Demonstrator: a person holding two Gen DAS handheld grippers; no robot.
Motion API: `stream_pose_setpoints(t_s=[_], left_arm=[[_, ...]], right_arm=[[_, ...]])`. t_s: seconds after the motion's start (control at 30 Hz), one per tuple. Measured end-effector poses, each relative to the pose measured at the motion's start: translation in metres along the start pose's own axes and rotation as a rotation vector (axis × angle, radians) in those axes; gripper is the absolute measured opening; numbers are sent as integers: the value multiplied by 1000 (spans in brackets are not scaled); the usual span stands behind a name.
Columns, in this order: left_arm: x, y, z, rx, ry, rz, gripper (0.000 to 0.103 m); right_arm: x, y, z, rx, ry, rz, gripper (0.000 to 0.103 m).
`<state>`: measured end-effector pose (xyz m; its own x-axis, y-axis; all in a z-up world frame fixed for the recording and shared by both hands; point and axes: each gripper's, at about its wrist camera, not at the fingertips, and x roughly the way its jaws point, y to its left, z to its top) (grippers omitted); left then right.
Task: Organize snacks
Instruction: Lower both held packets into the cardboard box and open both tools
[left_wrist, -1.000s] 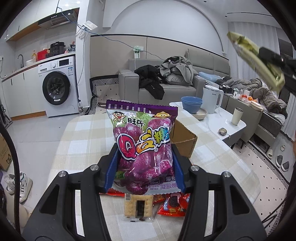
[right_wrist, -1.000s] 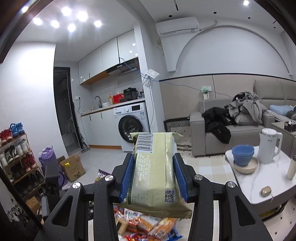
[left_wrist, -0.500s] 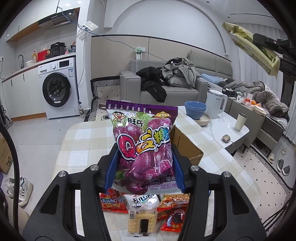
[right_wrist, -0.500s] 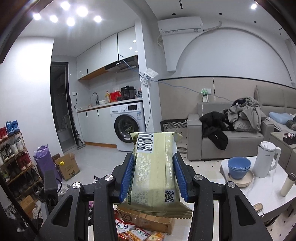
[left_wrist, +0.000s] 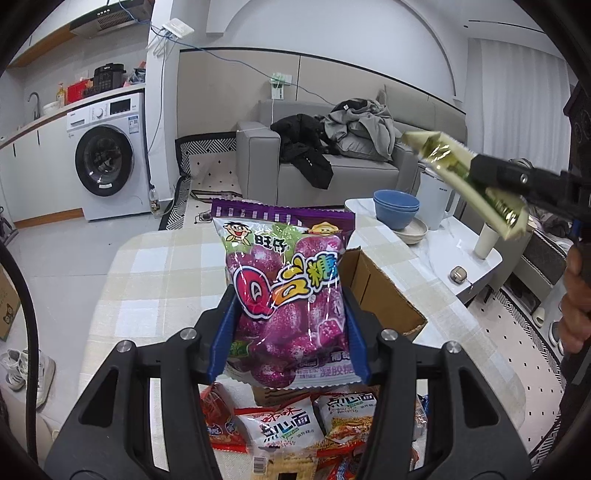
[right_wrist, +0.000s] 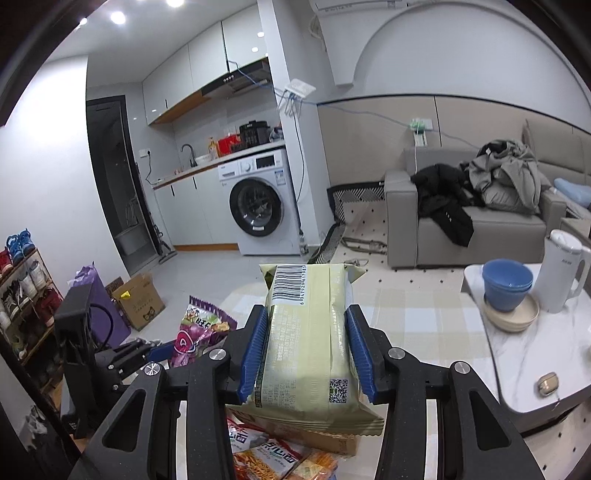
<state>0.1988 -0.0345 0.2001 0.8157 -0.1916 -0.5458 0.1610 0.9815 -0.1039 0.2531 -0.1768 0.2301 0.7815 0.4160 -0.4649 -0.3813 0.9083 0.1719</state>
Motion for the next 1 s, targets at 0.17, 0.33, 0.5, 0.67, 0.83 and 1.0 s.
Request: stream_pose_setpoints(t_s=[0.17,0.33,0.5,0.67,0.83,1.0], left_arm=[[41,1,-5,-11,49,0,49],[74,3,-15,-5,84,-1,50],[100,1,-22,1,115,3,50],[120,4,-28,-9,138,-10,50],[131,5,-31,10,153,-13,50],[139,3,-34,16,162,-13,51]], right_arm=[[38,-13,-15,10,58,4,44],[64,-22,-33,12,99,12,44],[87,-25,-48,0,141,24,44],[104,-26,-58,5,169,42,44],[110,-22,-69,18,187,53,44],[116,-19,-76,23,199,43,44]])
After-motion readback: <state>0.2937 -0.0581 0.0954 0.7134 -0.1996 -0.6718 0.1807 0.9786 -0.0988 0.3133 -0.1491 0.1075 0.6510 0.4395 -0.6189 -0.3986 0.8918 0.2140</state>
